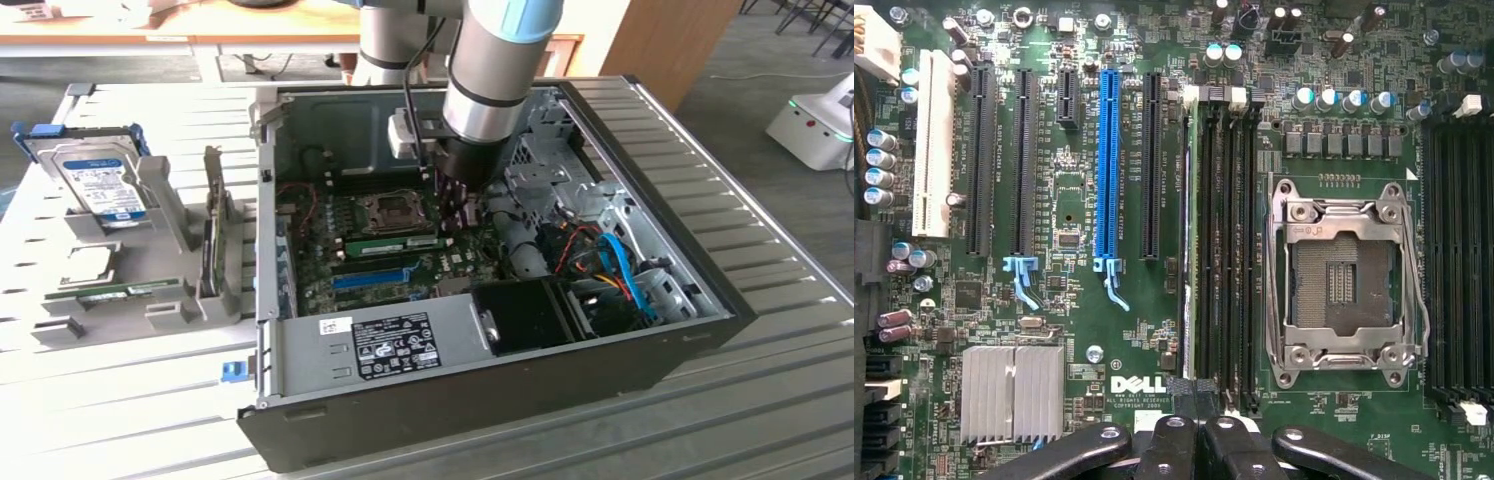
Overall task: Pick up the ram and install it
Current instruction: 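Press down the ram until it locks into place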
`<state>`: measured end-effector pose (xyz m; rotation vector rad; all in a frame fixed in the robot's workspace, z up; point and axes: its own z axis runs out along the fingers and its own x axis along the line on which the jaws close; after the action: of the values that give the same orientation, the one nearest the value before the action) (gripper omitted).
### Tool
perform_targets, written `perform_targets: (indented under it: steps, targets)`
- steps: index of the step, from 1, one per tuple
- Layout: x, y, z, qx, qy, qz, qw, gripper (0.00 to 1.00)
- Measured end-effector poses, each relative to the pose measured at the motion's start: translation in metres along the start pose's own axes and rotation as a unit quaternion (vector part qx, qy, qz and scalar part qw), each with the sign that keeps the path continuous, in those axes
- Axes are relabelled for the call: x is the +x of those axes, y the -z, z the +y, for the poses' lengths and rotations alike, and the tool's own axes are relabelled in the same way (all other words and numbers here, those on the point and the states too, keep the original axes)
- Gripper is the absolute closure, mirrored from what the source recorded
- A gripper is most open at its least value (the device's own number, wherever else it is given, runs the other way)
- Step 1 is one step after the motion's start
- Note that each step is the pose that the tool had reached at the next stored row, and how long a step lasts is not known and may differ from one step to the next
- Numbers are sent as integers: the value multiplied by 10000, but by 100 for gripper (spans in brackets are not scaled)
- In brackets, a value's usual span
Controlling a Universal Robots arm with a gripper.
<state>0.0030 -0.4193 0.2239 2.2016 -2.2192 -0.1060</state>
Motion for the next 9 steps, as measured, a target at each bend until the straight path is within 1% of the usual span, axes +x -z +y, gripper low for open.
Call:
perform_targets:
  steps: [9]
  targets:
    - [3,-16,-1,0,0,0,10000,89]
